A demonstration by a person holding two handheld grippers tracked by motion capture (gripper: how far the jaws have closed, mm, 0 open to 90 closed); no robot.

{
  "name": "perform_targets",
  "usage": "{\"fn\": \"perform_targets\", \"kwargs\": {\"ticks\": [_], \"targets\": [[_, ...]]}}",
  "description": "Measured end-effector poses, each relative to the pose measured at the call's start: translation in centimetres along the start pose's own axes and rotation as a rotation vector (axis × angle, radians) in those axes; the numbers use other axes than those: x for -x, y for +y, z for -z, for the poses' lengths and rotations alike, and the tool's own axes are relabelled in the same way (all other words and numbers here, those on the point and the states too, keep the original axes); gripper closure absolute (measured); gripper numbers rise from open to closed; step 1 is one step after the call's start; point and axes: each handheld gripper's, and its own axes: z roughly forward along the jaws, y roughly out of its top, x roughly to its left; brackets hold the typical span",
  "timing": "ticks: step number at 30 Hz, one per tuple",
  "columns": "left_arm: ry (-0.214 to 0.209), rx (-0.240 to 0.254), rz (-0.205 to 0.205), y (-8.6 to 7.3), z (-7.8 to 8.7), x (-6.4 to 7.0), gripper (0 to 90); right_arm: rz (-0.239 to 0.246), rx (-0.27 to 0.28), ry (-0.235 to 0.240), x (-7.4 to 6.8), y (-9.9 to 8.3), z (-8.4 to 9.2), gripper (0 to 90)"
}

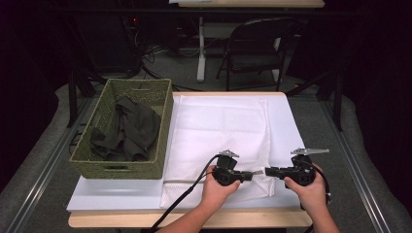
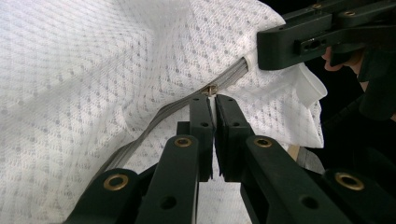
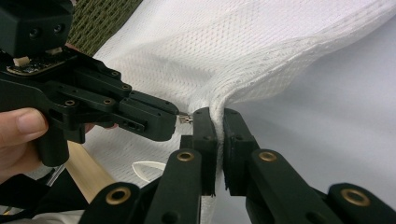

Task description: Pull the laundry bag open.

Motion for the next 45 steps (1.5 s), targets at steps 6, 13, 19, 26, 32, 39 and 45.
{"fn": "perform_targets", "kwargs": {"ticks": [6, 13, 19, 26, 32, 39, 45], "targets": [[0.027, -0.010, 0.002, -0.5, 0.3, -0.4, 86.8, -0.003, -0.002, -0.016, 0.1, -0.1, 0.1, 85.6], [0.043, -0.010, 0.010, -1.0, 1.0, -1.0, 86.8, -0.013, 0.003, -0.023, 0.5, 0.0, 0.5, 85.7], [0.056, -0.012, -0.004, -1.1, 1.5, -1.0, 86.8, -0.015, -0.006, -0.035, 0.7, -0.1, 0.5, 85.7], [0.081, -0.015, -0.007, -1.2, 1.8, -1.0, 86.8, -0.012, -0.008, -0.027, 0.6, -0.1, 0.4, 85.9], [0.086, 0.000, 0.010, -1.8, 2.6, -1.6, 86.7, -0.031, -0.003, -0.019, 0.9, -0.2, 0.5, 85.9], [0.136, -0.006, 0.003, -2.2, 3.5, -1.8, 86.8, -0.014, -0.005, -0.049, 0.9, -0.2, 0.7, 86.0], [0.158, -0.001, 0.007, -2.8, 4.5, -2.3, 86.8, -0.033, -0.009, -0.034, 1.0, -0.2, 0.5, 86.1]]}}
